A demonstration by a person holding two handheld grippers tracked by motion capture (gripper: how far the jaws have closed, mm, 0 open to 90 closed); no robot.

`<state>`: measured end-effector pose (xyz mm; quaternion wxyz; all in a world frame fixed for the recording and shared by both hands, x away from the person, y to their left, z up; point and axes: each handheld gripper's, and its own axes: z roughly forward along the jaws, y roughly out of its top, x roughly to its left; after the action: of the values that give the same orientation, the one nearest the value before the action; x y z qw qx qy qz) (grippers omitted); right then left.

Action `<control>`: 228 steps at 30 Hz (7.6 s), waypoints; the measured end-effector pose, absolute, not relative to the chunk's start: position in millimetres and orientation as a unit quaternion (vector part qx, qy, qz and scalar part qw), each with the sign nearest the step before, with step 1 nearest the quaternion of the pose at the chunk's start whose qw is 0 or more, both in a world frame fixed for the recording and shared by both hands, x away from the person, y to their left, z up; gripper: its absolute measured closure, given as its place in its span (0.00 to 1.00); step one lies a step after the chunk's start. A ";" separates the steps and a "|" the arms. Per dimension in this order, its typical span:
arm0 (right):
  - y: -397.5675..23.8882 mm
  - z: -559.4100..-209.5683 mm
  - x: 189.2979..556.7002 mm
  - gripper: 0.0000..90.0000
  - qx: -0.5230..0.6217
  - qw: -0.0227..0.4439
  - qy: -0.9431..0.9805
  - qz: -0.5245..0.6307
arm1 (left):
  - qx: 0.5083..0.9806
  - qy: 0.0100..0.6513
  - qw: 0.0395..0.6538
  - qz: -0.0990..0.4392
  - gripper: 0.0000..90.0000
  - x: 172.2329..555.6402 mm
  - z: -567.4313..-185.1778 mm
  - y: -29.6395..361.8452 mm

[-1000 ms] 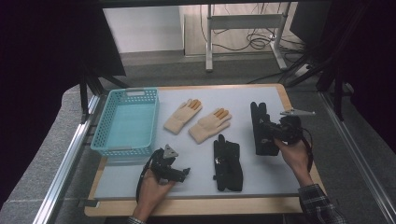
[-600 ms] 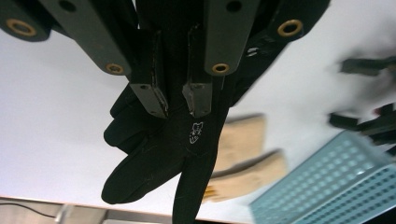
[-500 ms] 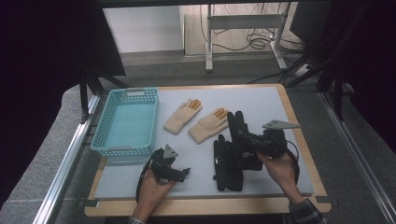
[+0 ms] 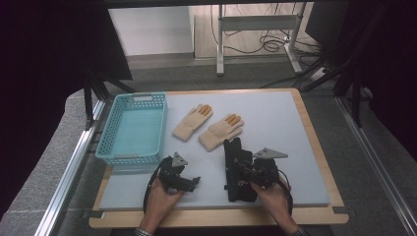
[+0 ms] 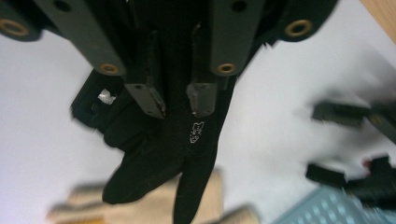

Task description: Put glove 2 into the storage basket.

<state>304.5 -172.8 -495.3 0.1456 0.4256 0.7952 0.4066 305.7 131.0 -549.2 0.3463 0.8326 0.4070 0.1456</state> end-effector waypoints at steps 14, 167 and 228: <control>-211.3 -472.8 324.4 0.69 0.399 0.139 0.806 0.413 | 0.832 0.408 0.347 0.146 0.03 305.6 -549.3 130.8; -159.0 -527.4 306.5 0.84 0.283 0.089 0.876 0.379 | 0.820 0.432 0.343 0.151 0.02 297.5 -550.9 153.6; -283.2 -530.7 352.4 0.07 0.427 0.205 0.816 0.331 | 0.830 0.410 0.354 0.130 0.03 292.6 -533.6 146.2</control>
<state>352.4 -283.2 -530.7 0.2052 0.4274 0.8160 0.3307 292.6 146.2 -533.6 0.3545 0.8304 0.4097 0.1304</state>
